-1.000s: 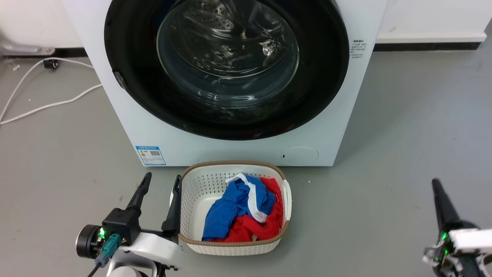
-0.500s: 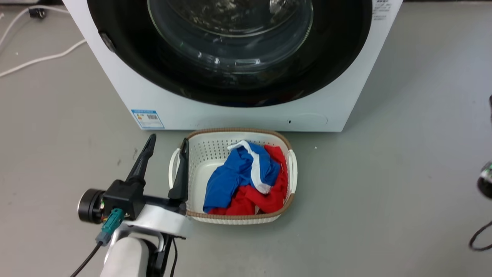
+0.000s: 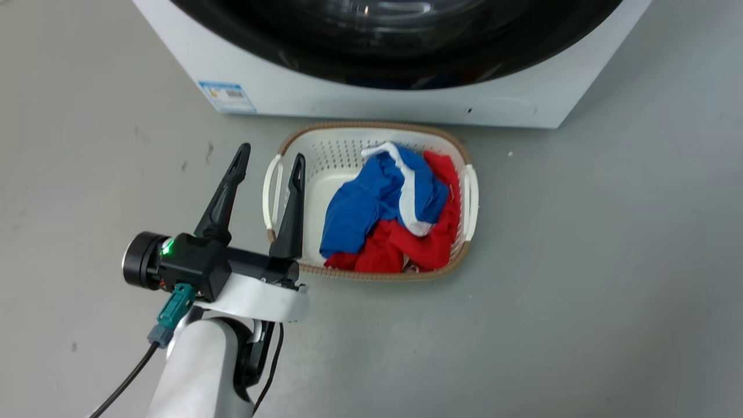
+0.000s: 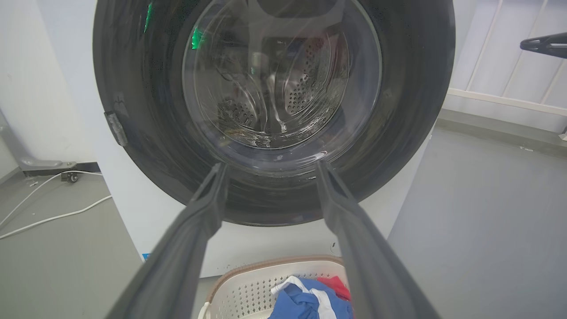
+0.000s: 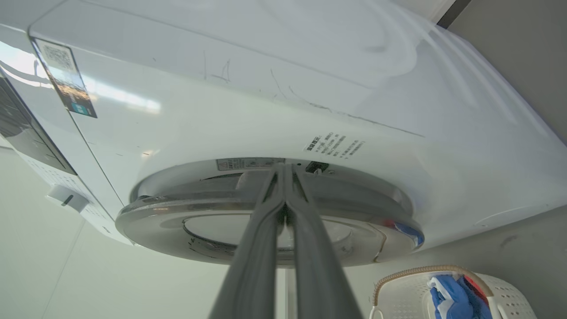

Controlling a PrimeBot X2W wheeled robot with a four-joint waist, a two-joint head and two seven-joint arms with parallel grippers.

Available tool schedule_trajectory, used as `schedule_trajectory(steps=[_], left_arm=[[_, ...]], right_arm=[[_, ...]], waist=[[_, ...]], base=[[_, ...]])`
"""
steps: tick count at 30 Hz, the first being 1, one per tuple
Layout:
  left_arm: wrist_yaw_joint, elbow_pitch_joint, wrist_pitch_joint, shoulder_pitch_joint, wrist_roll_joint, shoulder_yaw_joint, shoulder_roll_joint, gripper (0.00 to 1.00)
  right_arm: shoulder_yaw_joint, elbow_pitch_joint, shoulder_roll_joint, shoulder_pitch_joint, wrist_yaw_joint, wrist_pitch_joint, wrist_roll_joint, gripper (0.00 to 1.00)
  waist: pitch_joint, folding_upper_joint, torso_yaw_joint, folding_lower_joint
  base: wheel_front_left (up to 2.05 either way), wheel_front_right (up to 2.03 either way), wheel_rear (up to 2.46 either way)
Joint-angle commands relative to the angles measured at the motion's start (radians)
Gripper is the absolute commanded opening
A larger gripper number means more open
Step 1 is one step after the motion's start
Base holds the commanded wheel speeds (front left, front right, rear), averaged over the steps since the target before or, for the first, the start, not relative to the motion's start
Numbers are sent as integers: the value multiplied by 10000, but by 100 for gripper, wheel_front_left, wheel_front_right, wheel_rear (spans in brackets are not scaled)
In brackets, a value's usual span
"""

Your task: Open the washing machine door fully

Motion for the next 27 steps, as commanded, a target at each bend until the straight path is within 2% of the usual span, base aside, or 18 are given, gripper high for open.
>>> schedule_trajectory(steps=[1,6,10,18,27], left_arm=[[36,-88,-26,-207,3,-27,-12,100],[95,-167,-26,-461,-31,-129,-56,100],[125,-212,-26,-659,-76,-219,-95,100],[216,-209,-26,-801,-174,-369,-134,100],[263,-118,-26,-887,-205,-411,-148,100]], right_arm=[[292,225,-24,-552,3,288,-326,0],[994,653,287,-1914,4,974,-1112,0],[1340,907,600,-2736,4,1093,-1791,0],[1286,1429,954,-3497,4,837,-2481,0],[958,1832,1339,-3622,15,1955,-2239,0]], waist=[[438,0,189,-2],[860,0,285,-2],[1137,0,390,-2],[1411,0,524,-2],[1370,0,517,-2]], base=[[0,0,0],[0,0,0],[0,0,0],[0,0,0],[0,0,0]])
